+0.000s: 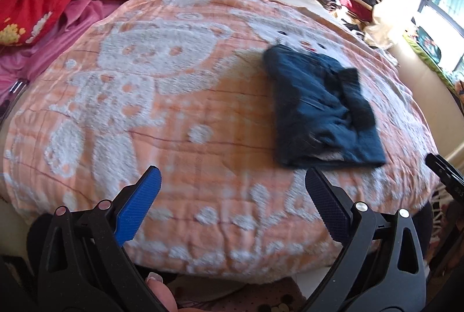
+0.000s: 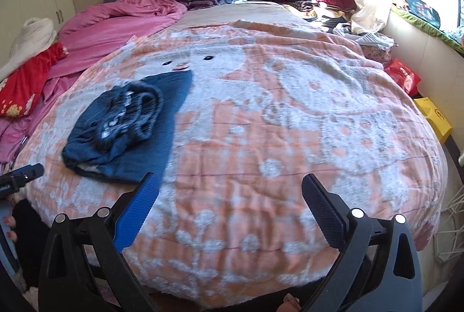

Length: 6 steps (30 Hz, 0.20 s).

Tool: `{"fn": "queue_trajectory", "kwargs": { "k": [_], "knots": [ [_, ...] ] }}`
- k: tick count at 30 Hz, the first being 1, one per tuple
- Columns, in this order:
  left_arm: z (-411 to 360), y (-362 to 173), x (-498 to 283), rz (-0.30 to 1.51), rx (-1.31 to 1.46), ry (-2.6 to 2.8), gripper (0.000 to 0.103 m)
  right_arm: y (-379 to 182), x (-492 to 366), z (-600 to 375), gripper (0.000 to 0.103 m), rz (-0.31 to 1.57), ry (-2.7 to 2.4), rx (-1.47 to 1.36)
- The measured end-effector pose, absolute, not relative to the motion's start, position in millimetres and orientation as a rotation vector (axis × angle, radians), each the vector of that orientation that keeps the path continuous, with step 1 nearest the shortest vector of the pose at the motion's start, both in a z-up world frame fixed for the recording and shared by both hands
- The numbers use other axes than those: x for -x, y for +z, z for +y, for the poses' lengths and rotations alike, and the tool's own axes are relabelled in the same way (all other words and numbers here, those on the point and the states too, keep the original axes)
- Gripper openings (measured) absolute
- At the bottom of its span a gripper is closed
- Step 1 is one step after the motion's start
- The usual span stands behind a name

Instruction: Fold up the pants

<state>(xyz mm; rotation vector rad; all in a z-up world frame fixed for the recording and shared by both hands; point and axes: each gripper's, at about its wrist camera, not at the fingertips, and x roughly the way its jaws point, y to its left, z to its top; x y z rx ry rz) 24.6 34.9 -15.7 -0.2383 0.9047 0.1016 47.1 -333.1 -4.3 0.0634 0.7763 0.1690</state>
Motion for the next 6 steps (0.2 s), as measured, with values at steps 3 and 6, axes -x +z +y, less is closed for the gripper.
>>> {"fn": "queue_trajectory", "kwargs": {
  "k": [3,6],
  "knots": [
    [102,-23,-62,0.938,0.216,0.261,0.094,-2,-84,-389,0.098,0.778,0.062,-0.073],
    [173,-34,-104,0.962,0.197,0.434,0.094,-9,-140,-453,0.098,0.784,-0.068,-0.057]
  ]
}}
